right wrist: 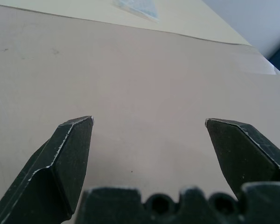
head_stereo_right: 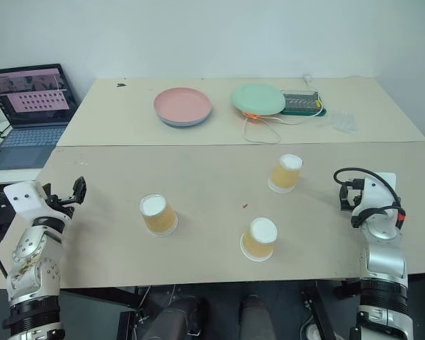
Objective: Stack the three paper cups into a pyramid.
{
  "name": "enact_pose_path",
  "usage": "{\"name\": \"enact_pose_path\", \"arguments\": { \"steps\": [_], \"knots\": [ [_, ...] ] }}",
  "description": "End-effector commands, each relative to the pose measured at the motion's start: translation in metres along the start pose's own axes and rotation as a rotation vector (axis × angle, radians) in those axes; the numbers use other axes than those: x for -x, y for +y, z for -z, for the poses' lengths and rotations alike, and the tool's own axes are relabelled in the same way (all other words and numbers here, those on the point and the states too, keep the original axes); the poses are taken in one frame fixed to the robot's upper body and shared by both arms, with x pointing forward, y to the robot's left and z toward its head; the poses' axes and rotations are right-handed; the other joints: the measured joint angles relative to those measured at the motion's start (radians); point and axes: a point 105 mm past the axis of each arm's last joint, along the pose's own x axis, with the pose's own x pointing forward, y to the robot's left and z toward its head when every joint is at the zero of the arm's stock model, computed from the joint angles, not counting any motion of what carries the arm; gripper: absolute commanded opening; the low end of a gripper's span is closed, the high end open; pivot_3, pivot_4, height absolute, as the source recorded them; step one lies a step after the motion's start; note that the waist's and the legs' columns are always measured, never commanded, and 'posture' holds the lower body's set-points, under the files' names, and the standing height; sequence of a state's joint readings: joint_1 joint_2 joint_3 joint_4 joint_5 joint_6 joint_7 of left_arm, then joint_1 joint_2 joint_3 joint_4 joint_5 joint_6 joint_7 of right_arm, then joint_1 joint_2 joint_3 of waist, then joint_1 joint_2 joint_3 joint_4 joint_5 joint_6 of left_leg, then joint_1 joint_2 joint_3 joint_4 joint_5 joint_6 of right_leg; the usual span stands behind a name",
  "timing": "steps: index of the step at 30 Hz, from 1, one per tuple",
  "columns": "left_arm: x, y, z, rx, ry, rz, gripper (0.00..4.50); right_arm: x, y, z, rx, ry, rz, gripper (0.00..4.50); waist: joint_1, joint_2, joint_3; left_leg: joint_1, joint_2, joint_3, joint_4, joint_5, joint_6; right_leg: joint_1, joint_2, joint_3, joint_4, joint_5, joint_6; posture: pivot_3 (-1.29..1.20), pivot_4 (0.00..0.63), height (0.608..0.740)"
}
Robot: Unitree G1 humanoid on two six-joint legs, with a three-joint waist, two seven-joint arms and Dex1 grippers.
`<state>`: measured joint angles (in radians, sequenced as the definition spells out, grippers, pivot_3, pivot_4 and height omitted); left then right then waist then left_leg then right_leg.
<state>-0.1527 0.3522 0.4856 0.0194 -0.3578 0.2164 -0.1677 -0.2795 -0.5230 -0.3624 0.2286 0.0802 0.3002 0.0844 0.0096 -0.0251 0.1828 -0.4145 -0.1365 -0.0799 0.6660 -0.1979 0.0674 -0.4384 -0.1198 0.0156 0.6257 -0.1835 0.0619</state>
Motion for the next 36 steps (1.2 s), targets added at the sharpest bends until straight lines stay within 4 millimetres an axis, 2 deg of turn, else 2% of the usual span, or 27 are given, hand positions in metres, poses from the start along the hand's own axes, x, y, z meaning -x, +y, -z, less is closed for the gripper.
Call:
{"name": "enact_pose_path", "arguments": {
  "steps": [1, 3, 5, 8, 11, 13, 16, 19, 21, 22, 25, 28, 33, 36],
  "knots": [
    [-0.004, -0.019, -0.024, 0.008, -0.057, 0.148, 4.48, 0.000, -0.012, -0.018, 0.007, -0.063, 0.021, 4.50, 0.000, 0.000, 0.000, 0.000, 0.000, 0.000, 0.000, 0.000, 0.000, 0.000, 0.000, 0.000, 0.000, 0.000, 0.000, 0.00, 0.150, 0.718],
    [0.003, -0.056, -0.045, 0.042, -0.041, 0.430, 4.48, 0.003, -0.020, -0.016, 0.008, -0.058, 0.004, 4.50, -0.001, 0.000, 0.000, 0.000, 0.000, 0.000, 0.000, 0.000, 0.000, 0.000, 0.000, 0.000, 0.000, 0.000, 0.000, 0.00, 0.150, 0.718],
    [0.029, -0.086, -0.064, 0.057, 0.022, 0.743, 4.48, 0.010, -0.027, -0.010, 0.041, -0.046, -0.054, 4.50, 0.001, 0.000, 0.001, -0.001, 0.000, 0.000, 0.000, 0.000, 0.000, -0.001, 0.000, -0.001, 0.000, 0.000, 0.000, 0.00, 0.150, 0.718],
    [0.056, -0.101, -0.075, 0.050, 0.110, 0.969, 4.48, 0.018, -0.033, -0.006, 0.058, -0.029, -0.115, 4.50, -0.003, 0.002, 0.000, -0.001, 0.000, 0.000, -0.001, -0.001, 0.001, -0.001, 0.000, -0.001, -0.001, 0.001, -0.002, 0.00, 0.150, 0.718],
    [0.077, -0.109, -0.087, 0.050, 0.176, 1.125, 4.48, 0.026, -0.037, -0.010, 0.057, -0.041, -0.177, 4.50, -0.014, 0.006, 0.001, 0.000, 0.000, 0.000, -0.004, -0.001, 0.001, -0.001, 0.000, 0.001, -0.001, -0.001, -0.002, 0.00, 0.150, 0.718],
    [0.080, -0.110, -0.089, 0.047, 0.200, 1.149, 4.48, 0.028, -0.036, -0.012, 0.046, -0.048, -0.202, 4.50, -0.024, 0.006, 0.001, 0.000, 0.003, 0.001, -0.005, 0.001, -0.001, -0.001, 0.002, 0.001, -0.001, -0.005, 0.001, 0.00, 0.150, 0.718],
    [0.091, -0.123, -0.087, -0.014, 0.243, 1.234, 4.48, 0.046, -0.018, -0.024, 0.033, -0.063, -0.437, 4.50, -0.027, 0.009, 0.002, 0.004, 0.009, 0.003, -0.005, 0.001, -0.002, 0.002, 0.005, 0.001, -0.001, -0.006, 0.000, 0.00, 0.150, 0.718],
    [0.098, -0.133, -0.087, -0.029, 0.258, 1.295, 4.48, 0.065, -0.010, -0.027, 0.057, -0.032, -0.631, 4.50, -0.024, 0.009, 0.002, 0.004, 0.011, 0.005, -0.005, 0.001, -0.002, 0.002, 0.005, 0.001, -0.001, -0.007, -0.002, 0.00, 0.150, 0.718],
    [0.105, -0.142, -0.089, -0.047, 0.262, 1.355, 4.48, 0.091, -0.004, -0.027, 0.128, 0.034, -0.847, 4.50, -0.020, 0.010, 0.002, 0.004, 0.011, 0.005, -0.006, 0.000, -0.003, 0.002, 0.005, 0.000, -0.002, -0.007, -0.002, 0.00, 0.150, 0.718],
    [0.109, -0.146, -0.088, -0.077, 0.271, 1.388, 4.48, 0.105, 0.002, -0.034, 0.161, 0.044, -0.956, 4.50, -0.018, 0.010, 0.002, 0.003, 0.011, 0.005, -0.006, 0.000, -0.003, 0.002, 0.005, 0.000, -0.003, -0.007, -0.001, 0.00, 0.150, 0.718],
    [0.117, -0.152, -0.090, -0.115, 0.277, 1.441, 4.48, 0.125, 0.016, -0.052, 0.188, 0.036, -1.130, 4.50, -0.019, 0.010, 0.002, 0.001, 0.011, 0.005, -0.006, -0.001, -0.003, 0.001, 0.004, 0.000, -0.003, -0.007, -0.001, 0.00, 0.150, 0.718],
    [0.120, -0.155, -0.090, -0.157, 0.276, 1.480, 4.48, 0.134, 0.032, -0.066, 0.205, 0.006, -1.233, 4.50, -0.024, 0.009, 0.003, 0.002, 0.013, 0.006, -0.006, -0.002, -0.005, 0.001, -0.002, -0.002, -0.004, -0.007, -0.003, 0.00, 0.150, 0.718],
    [0.113, -0.156, -0.077, -0.311, 0.254, 1.476, 4.48, 0.142, 0.060, -0.074, 0.232, -0.021, -1.357, 4.50, -0.017, 0.009, 0.003, 0.001, 0.013, 0.007, -0.006, -0.002, -0.005, 0.001, -0.006, -0.004, -0.004, -0.010, -0.007, 0.00, 0.150, 0.718],
    [0.108, -0.158, -0.076, -0.351, 0.215, 1.472, 4.48, 0.150, 0.074, -0.077, 0.202, -0.036, -1.435, 4.50, -0.009, 0.009, 0.003, -0.001, 0.013, 0.006, -0.006, -0.003, -0.004, -0.001, -0.006, -0.005, -0.007, -0.008, -0.006, 0.00, 0.150, 0.718]
  ]
}}
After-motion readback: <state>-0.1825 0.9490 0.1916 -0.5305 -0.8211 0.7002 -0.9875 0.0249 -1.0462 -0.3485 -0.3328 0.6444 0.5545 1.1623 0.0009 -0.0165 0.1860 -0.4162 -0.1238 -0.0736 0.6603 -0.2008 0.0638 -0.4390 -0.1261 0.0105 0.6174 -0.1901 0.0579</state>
